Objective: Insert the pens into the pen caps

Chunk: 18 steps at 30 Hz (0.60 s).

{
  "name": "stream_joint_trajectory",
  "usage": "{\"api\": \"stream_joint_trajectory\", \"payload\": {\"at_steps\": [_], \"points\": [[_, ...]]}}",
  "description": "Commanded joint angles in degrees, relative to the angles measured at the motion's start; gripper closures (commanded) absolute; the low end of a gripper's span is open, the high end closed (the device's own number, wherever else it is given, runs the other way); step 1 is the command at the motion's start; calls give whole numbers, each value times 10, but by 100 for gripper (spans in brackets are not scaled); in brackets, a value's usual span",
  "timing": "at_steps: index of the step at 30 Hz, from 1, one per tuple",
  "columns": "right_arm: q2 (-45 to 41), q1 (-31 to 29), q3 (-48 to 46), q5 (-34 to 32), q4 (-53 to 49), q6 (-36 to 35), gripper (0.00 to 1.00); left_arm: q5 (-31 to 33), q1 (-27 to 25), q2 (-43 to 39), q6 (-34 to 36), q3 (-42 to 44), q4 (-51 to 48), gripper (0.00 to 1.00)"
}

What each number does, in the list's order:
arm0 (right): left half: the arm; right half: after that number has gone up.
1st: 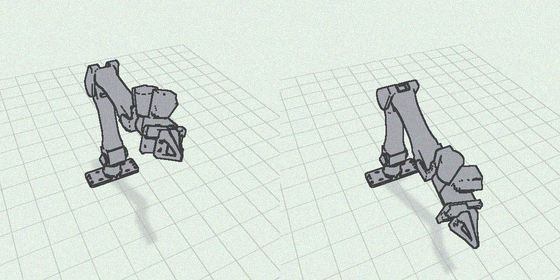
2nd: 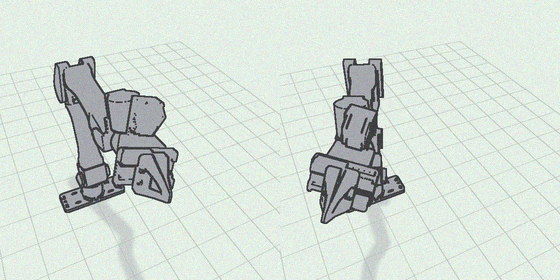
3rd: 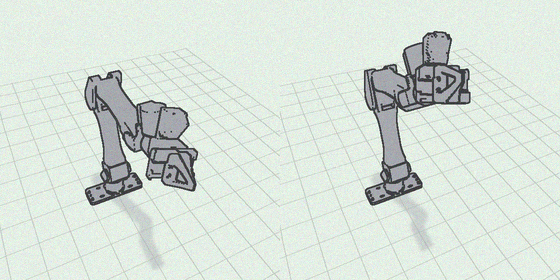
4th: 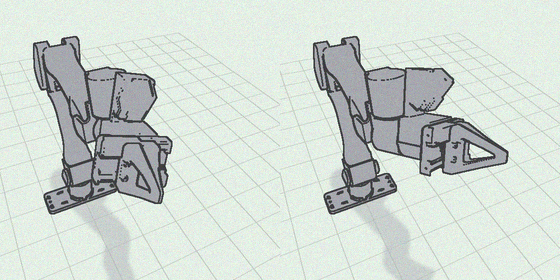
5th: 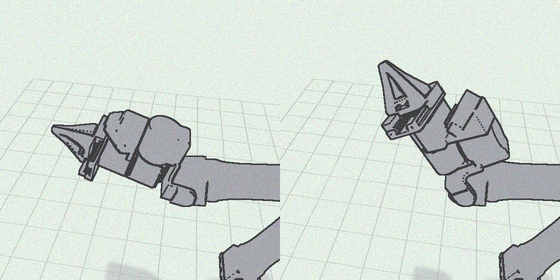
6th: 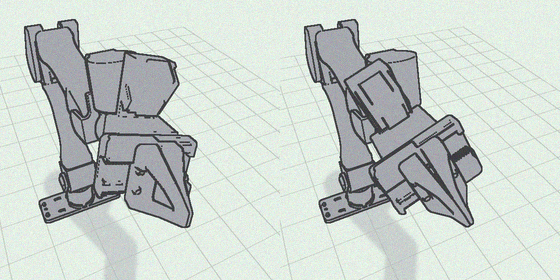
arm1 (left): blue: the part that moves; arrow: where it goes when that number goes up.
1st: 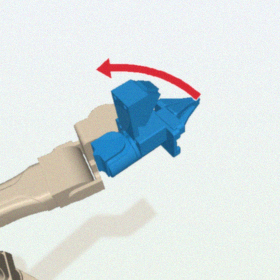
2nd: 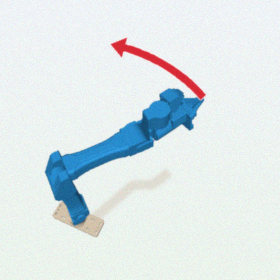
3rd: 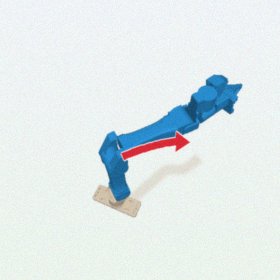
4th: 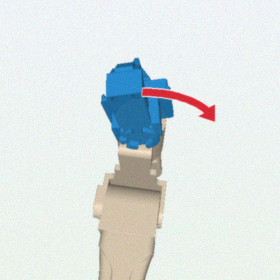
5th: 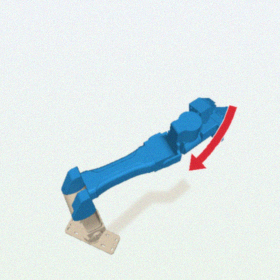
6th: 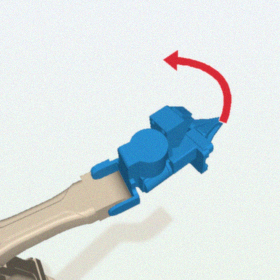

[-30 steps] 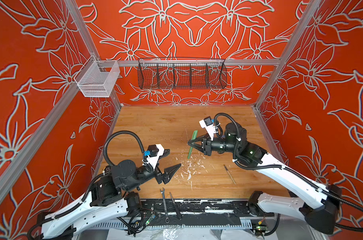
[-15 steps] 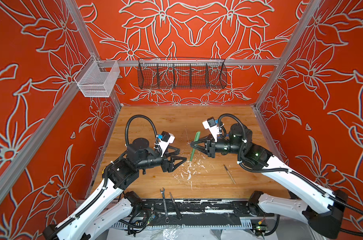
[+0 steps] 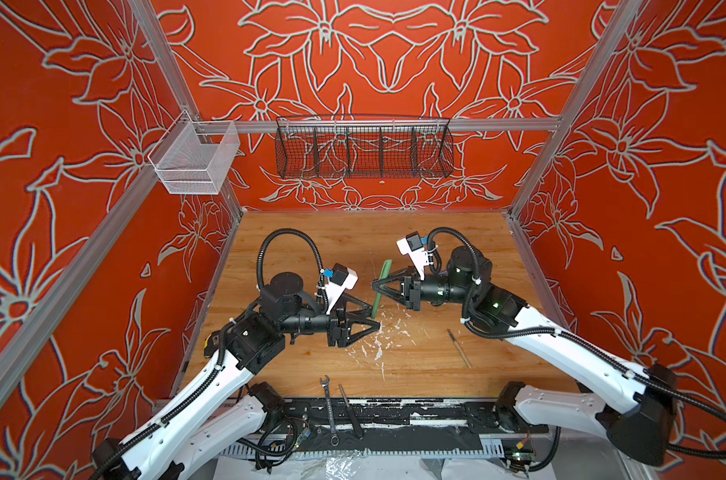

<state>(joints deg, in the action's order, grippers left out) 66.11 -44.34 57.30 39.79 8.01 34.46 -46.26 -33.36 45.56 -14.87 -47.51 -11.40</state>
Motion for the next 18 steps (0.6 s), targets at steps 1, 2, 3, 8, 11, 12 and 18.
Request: {"api": "stream_joint_trajectory", "payload": {"at_steps": [1,2,3,8,11,12,18], "points": [[5,1,-4,8,59,24,100,-17,2,-1,0,4,16,40],[7,0,-3,7,61,25,100,-17,2,-1,1,4,15,42],[9,1,-3,6,65,27,100,-17,2,-1,1,6,15,43],[17,1,-9,0,93,41,100,-16,2,3,-1,7,21,50],[20,0,-14,-1,107,48,100,-14,2,5,-1,7,22,54],[21,0,-14,-1,106,48,100,-12,2,5,-1,7,23,55],[16,0,-20,-9,101,42,100,-3,2,9,1,3,21,67]]}}
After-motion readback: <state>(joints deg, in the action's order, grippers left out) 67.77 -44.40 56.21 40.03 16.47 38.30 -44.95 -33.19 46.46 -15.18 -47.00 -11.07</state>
